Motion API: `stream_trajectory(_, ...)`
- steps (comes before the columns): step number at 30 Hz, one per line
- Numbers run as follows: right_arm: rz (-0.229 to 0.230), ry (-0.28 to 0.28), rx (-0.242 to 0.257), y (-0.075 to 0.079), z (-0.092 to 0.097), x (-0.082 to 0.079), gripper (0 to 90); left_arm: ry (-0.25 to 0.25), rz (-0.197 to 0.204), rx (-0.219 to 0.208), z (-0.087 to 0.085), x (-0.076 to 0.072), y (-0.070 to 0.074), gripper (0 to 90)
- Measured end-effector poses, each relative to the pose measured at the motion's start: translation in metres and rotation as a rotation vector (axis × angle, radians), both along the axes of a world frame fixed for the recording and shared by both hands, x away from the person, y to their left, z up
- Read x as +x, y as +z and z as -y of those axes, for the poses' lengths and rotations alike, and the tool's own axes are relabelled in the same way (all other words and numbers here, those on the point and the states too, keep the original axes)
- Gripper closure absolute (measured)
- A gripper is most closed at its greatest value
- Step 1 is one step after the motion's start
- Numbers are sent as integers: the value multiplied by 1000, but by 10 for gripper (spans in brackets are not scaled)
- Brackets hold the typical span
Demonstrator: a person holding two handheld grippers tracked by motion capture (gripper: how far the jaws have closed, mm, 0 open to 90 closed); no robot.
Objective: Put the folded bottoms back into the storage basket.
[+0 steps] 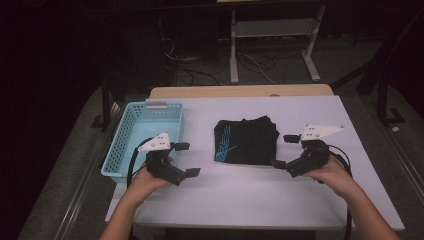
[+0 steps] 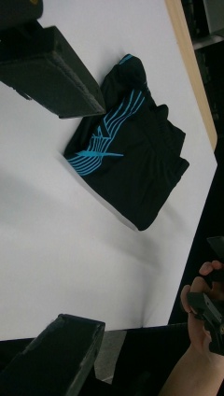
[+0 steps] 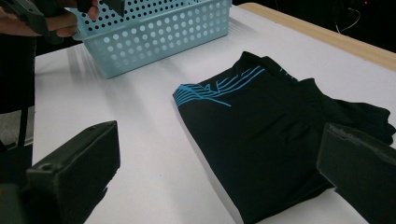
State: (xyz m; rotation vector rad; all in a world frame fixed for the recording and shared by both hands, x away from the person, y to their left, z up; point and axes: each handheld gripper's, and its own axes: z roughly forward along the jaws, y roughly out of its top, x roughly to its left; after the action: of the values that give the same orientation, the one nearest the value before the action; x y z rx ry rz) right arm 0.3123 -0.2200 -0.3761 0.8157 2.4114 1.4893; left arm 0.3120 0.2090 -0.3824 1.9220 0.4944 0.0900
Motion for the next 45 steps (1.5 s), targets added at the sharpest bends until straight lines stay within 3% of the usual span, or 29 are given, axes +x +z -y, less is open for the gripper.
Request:
stream_trajectory(21,-1,24,-1,4,-14,16,0,0,-6,-13,-1,1,0,0)
stream_trajectory(45,-44,74,-36,-5,-40,41,0,4,-11,-19,-2,1,0,0)
